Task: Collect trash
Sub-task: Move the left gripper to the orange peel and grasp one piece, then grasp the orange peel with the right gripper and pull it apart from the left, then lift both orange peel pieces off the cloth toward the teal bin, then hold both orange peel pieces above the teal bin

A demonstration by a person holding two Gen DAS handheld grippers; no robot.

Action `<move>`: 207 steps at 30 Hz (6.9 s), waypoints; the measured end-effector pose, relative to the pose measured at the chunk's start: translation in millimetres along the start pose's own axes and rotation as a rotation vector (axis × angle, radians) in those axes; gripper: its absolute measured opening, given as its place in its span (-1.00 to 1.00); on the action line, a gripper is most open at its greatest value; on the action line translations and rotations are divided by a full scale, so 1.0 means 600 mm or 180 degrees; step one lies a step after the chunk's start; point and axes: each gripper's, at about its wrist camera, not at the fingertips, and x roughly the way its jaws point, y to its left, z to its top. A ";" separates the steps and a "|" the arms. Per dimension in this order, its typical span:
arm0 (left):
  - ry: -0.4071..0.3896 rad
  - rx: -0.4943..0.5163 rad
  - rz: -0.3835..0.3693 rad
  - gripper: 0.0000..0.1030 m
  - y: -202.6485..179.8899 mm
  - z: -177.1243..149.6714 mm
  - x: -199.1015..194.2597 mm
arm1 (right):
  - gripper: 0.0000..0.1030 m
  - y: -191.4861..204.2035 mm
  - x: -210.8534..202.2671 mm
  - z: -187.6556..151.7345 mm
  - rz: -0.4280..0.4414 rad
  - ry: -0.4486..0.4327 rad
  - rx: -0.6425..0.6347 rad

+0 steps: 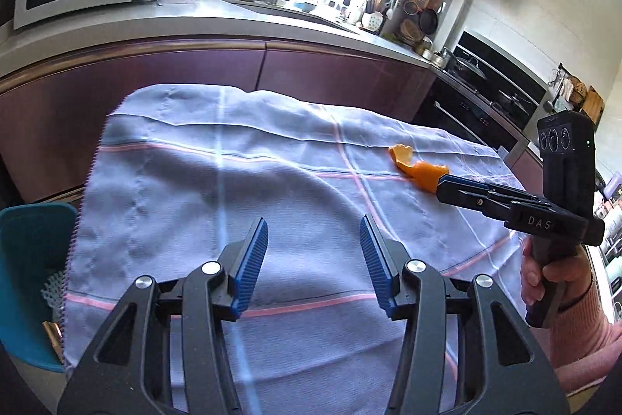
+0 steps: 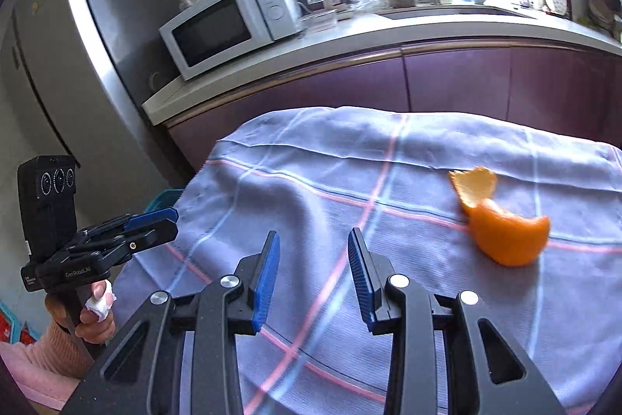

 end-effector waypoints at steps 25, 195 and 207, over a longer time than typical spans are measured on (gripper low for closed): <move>0.0806 0.0417 -0.0222 -0.16 -0.190 0.132 0.352 | -0.03 -0.220 0.003 0.001 -0.0416 -0.0164 0.1004; -0.0711 -0.0803 0.0783 -0.93 0.197 -0.028 -0.330 | -0.57 0.287 0.104 0.002 0.1233 0.0196 -0.0711; -0.0768 -0.0896 0.0923 -0.93 0.233 -0.029 -0.341 | -0.57 0.324 0.135 0.015 0.1357 0.0318 -0.0835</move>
